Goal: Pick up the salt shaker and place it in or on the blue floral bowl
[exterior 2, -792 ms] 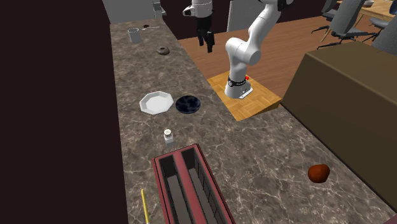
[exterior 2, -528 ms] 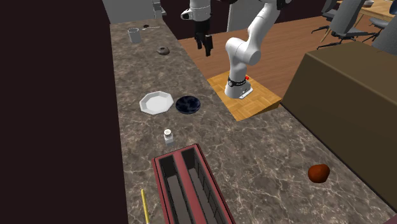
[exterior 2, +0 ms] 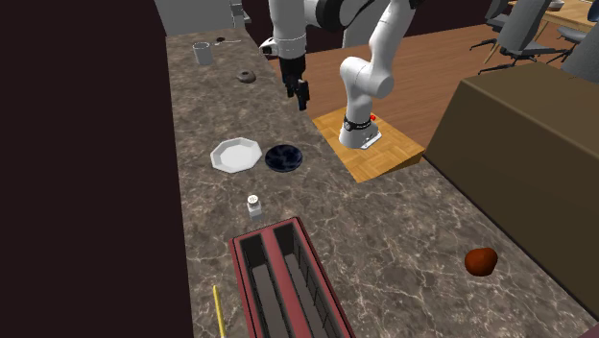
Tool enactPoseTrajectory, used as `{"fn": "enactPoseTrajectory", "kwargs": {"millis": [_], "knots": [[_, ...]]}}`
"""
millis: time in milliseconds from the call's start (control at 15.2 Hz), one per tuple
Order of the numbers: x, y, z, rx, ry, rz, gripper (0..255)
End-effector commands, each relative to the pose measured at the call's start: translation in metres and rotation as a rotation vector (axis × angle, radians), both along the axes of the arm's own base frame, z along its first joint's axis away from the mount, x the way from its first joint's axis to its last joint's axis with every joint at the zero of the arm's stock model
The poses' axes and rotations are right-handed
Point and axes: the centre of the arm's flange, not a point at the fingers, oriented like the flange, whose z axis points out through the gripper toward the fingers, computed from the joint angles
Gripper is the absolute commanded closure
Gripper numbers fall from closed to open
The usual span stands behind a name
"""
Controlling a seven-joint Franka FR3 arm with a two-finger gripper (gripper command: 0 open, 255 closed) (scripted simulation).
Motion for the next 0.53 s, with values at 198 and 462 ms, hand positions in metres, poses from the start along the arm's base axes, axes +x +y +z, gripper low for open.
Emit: {"fn": "enactPoseTrajectory", "kwargs": {"millis": [198, 462], "knots": [[0.05, 0.033, -0.027, -0.006, -0.013, -0.009, 0], [0.09, 0.06, -0.046, -0.011, -0.022, -0.015, 0]]}}
